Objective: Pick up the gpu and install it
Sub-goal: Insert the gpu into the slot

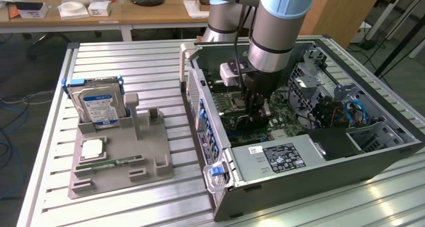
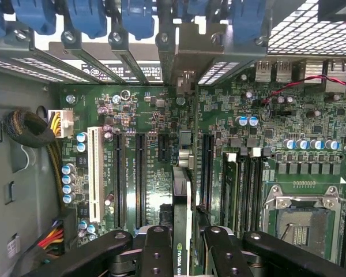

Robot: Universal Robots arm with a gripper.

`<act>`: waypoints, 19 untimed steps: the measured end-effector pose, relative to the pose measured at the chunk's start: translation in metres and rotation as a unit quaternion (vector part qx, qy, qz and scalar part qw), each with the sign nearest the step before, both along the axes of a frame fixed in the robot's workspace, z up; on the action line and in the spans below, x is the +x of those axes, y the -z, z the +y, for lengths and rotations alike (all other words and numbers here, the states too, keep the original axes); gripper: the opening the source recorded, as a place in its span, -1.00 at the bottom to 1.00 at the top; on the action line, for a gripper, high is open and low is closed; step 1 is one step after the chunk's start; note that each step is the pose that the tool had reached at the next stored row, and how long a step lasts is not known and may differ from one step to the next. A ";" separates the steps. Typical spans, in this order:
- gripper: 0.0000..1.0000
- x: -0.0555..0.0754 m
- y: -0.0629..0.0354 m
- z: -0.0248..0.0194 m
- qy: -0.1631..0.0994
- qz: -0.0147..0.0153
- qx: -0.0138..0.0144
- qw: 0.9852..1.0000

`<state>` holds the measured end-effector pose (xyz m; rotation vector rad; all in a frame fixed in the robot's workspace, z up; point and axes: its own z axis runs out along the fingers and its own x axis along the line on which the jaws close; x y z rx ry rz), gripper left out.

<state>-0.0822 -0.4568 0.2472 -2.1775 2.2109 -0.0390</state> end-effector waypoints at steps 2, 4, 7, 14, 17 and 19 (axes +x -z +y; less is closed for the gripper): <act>-0.48 0.000 0.0008 0.0000 0.000 0.000 0.000 1.000; -0.48 0.000 0.0013 0.0000 0.000 0.000 0.000 1.000; -0.48 -0.001 0.0016 0.0001 0.000 0.000 0.000 1.000; -0.48 -0.003 0.0025 0.0000 0.000 -0.001 0.000 1.000; -0.48 -0.003 0.0026 0.0001 0.000 0.000 0.001 1.000; -0.48 -0.003 0.0026 0.0000 0.000 0.000 0.001 1.000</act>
